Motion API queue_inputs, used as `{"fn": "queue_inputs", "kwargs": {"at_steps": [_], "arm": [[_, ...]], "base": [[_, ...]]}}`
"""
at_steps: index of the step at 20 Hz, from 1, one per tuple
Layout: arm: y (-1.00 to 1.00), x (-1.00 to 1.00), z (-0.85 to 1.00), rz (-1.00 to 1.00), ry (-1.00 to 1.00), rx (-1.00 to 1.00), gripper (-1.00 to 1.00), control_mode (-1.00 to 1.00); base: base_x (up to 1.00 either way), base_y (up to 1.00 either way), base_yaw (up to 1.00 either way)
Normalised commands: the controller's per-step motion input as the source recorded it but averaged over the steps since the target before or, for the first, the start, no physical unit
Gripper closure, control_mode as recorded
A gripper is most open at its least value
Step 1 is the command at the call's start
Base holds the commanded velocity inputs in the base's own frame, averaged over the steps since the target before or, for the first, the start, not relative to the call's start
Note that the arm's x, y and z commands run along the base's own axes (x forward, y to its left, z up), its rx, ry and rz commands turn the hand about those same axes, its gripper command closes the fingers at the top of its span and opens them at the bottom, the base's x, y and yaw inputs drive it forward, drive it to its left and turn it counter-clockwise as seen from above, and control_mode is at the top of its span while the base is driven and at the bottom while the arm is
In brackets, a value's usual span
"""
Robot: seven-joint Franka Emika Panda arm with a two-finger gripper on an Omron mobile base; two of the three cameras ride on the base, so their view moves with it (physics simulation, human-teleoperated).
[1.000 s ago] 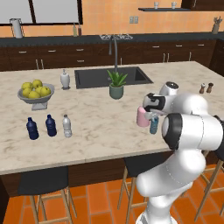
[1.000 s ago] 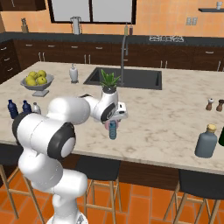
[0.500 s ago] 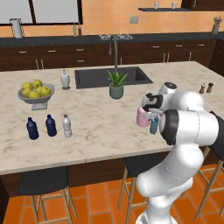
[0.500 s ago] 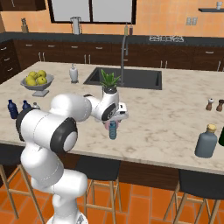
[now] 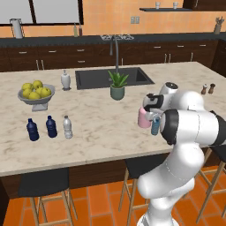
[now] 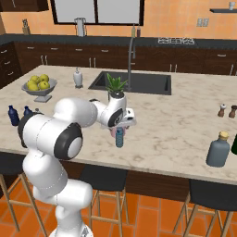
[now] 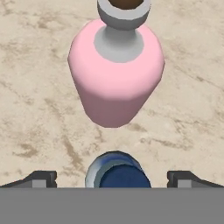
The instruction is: Move the plastic bottles in the middle to the plastics group, and the glass bottles in the middle to the glass group.
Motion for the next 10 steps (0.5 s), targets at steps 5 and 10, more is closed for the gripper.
{"fn": "queue_inputs", "kwargs": {"at_steps": [5,10], "arm": [[0.0,0.0,0.0,0.0,0.0,0.0,-1.0,-1.0],[0.0,-0.02,0.0,0.0,0.0,0.0,-1.0,-1.0]], "base": [[0.0,0.0,0.0],[0.0,0.0,0.0]]}}
